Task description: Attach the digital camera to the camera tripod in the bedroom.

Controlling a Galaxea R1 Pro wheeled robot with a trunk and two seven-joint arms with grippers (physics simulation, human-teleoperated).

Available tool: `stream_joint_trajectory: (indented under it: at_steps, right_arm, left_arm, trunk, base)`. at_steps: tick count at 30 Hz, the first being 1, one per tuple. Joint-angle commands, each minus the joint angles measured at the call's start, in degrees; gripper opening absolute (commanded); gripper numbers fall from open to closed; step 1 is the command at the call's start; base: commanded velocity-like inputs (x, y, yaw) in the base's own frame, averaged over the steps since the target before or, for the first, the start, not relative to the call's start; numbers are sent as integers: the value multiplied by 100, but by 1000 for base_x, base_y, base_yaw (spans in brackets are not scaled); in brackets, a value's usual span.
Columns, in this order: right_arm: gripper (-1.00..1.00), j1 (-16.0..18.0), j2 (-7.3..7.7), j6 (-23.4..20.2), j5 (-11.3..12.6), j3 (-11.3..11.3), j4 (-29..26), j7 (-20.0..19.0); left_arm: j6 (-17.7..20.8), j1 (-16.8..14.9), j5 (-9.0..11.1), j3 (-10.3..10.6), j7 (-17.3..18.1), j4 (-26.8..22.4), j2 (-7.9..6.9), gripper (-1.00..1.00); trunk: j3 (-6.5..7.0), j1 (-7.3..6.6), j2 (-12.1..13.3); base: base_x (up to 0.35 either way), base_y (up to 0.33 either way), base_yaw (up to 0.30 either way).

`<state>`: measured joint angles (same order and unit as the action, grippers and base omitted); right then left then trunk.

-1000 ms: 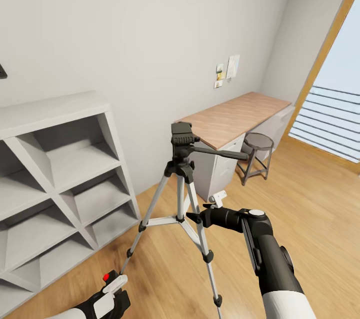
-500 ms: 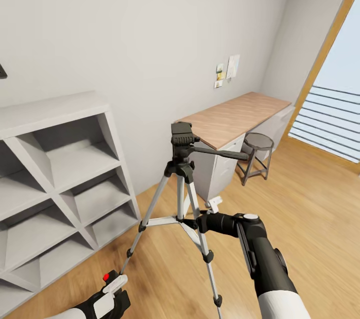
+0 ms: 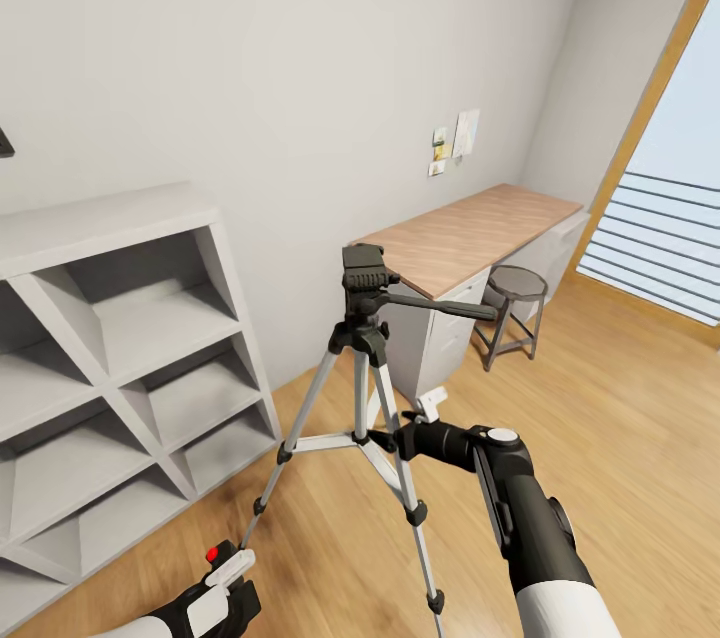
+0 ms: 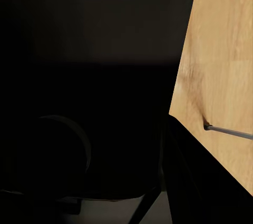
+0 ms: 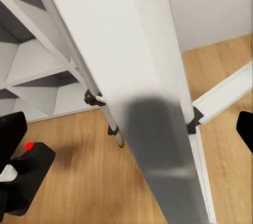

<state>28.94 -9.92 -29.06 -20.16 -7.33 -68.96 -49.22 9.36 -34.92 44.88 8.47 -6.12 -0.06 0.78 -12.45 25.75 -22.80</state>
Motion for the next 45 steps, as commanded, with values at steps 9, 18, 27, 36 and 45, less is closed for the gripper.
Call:
stream_joint_trajectory:
  at_steps: [9, 18, 27, 36, 45]
  right_arm:
    - [100, 6, -8, 505, 6, -43, 341, 425]
    - [100, 6, -8, 607, 507, -27, 501, 1031]
    - [100, 40, -8, 915, 607, -10, 883, 1372]
    - [100, 149, -8, 1472, 665, -12, 1557, 1930]
    - [-100, 164, -8, 1507, 723, -6, 1603, 1921]
  left_arm:
    - [17, -6, 38, 50, -13, -1, 1, -100]
    - [13, -6, 38, 50, -12, -2, 1, -100]
    - [13, -6, 38, 51, -13, -2, -2, -100]
    - [13, -6, 38, 50, -12, -2, -1, -100]
    - [13, -6, 38, 50, -12, -2, 0, -100]
  trunk:
    - [-11, 3, -12]
    - [-11, 3, -12]
    - [-11, 3, -12]
    - [-11, 3, -12]
    - [-11, 3, -12]
  base:
    - [0, 0, 0]
    - [0, 0, 0]
    - [0, 0, 0]
    - [0, 0, 0]
    - [0, 0, 0]
